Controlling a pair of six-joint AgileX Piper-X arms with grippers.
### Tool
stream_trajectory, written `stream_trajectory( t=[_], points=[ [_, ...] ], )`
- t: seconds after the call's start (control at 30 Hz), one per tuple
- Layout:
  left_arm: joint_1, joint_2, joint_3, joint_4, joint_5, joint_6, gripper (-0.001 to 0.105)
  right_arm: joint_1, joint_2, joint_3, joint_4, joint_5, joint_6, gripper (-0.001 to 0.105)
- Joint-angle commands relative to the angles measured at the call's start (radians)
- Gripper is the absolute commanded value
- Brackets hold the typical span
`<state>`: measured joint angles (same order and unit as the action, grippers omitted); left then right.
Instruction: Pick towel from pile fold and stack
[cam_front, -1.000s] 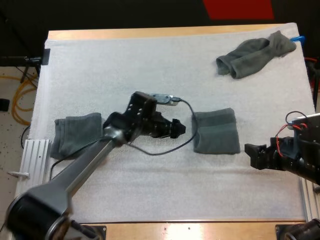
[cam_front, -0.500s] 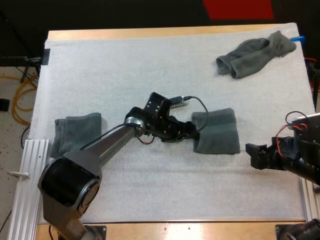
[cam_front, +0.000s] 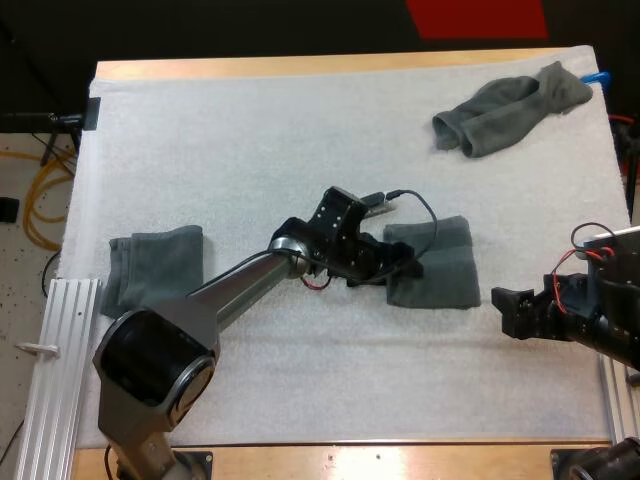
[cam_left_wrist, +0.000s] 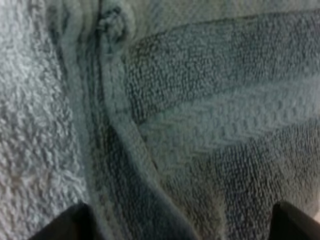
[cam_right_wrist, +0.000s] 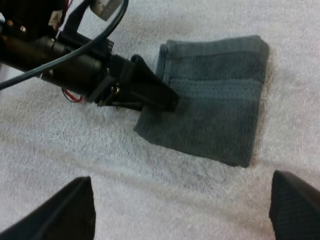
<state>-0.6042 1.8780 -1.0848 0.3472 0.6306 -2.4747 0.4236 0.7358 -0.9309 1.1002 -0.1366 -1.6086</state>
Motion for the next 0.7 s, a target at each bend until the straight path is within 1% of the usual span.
stream_trajectory(
  t=[0.0, 0.13, 0.17, 0.23, 0.3, 0.33, 0.37, 0.4, 0.43, 0.47, 0.5, 0.57, 0.67],
  points=[
    [-0.01, 0.005, -0.015, -0.01, 0.019, -0.029, 0.071, 0.001, -0.008, -0.002, 0.004, 0.004, -0.012, 0.07],
    [-0.032, 0.024, -0.044, -0.01, 0.037, -0.043, 0.071, 0.001, -0.008, -0.002, 0.004, 0.004, -0.012, 0.07],
    [-0.043, 0.033, -0.056, -0.01, 0.04, -0.048, 0.069, 0.001, -0.008, -0.002, 0.004, 0.004, -0.012, 0.07],
    [-0.058, 0.041, -0.073, -0.01, 0.038, -0.058, 0.063, 0.001, -0.008, -0.002, 0.004, 0.004, -0.012, 0.07],
    [-0.073, 0.05, -0.087, 0.0, 0.022, -0.059, 0.049, 0.001, -0.008, -0.002, 0.004, 0.004, -0.012, 0.07],
    [-0.074, 0.05, -0.089, 0.005, 0.012, -0.059, 0.044, 0.001, -0.008, -0.002, 0.004, 0.004, -0.012, 0.07],
    [-0.074, 0.05, -0.09, 0.007, 0.009, -0.056, 0.035, 0.001, -0.008, -0.002, 0.004, 0.004, -0.012, 0.07],
    [-0.074, 0.05, -0.09, 0.007, 0.009, -0.054, 0.024, 0.001, -0.008, -0.002, 0.004, 0.004, -0.012, 0.07],
    [-0.074, 0.05, -0.09, 0.008, 0.009, -0.046, 0.017, 0.001, -0.008, -0.002, 0.004, 0.004, -0.012, 0.07],
    [-0.074, 0.05, -0.09, 0.013, 0.009, -0.017, 0.004, 0.001, -0.008, -0.002, 0.004, 0.004, -0.012, 0.07],
    [-0.074, 0.05, -0.09, 0.021, 0.009, 0.016, 0.0, 0.001, -0.008, -0.002, 0.004, 0.004, -0.012, 0.07],
    [-0.074, 0.05, -0.09, 0.034, 0.009, 0.045, 0.0, 0.001, -0.008, -0.002, 0.004, 0.005, -0.012, 0.07],
    [-0.062, 0.043, -0.09, 0.07, 0.003, 0.092, 0.0, 0.001, -0.008, -0.002, 0.004, 0.037, -0.012, 0.07]
  ],
)
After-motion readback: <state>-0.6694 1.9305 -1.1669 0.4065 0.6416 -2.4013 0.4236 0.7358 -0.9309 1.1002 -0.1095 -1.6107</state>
